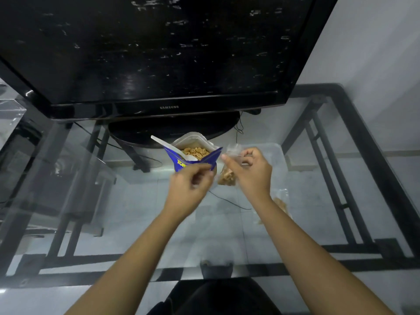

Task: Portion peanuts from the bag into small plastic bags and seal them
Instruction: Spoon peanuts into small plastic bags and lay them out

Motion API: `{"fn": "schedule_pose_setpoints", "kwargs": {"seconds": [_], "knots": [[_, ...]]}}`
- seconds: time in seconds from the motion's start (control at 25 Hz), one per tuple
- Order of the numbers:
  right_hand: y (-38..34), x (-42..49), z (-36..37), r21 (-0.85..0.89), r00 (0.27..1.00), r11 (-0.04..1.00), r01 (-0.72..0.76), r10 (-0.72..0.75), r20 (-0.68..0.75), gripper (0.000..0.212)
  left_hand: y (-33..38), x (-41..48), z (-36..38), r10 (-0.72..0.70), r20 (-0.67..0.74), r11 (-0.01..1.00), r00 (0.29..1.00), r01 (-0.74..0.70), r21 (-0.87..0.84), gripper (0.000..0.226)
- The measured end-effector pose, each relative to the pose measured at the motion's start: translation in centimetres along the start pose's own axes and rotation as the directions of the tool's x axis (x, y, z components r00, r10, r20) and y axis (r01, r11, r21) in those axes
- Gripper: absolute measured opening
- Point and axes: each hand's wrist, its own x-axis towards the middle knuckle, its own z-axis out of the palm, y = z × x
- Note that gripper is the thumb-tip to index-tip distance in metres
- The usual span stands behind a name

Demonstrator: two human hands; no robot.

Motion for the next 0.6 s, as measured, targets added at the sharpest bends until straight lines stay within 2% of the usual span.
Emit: {"fn": "schedule_pose_setpoints", "kwargs": {"seconds": [0.08,0.16,0.28,0.4,0.48,0.6], "knots": [[1.5,-0.1,-0.3,-0.039,0.998,0.998,-0.057,0.057,0.013,0.034,-0.6,-0.8,2.6,-0.184,0.190,0.957,0.964,0.220,-0.190,0.027],[3.2,-0.2,-1.0,-0.040,0.981,0.985,-0.166,0.169,0.093,0.034,-1.7,-0.9,4.4,-0.254,0.233,0.915,0.939,0.311,-0.256,0.020],[5.6,-0.2,-2.6,0.055,0.926,0.944,-0.325,0.306,0.220,0.028,-3.0,-1.3,6.2,-0.363,0.265,0.834,0.893,0.438,-0.335,0.011],[7.4,0.0,-4.3,-0.074,0.943,0.960,-0.270,0.279,0.181,0.010,-4.0,-2.0,7.9,-0.457,0.368,0.741,0.809,0.576,-0.345,0.013],[9.0,0.3,-5.2,-0.233,0.953,0.947,-0.222,0.261,0.153,0.012,-4.7,-2.5,9.2,-0.507,0.410,0.721,0.758,0.634,-0.280,0.017],[10.7,0.6,-5.9,-0.485,0.962,0.867,-0.118,0.221,0.160,0.018,-5.3,-3.0,11.1,-0.565,0.342,0.751,0.751,0.640,-0.165,0.013]]}}
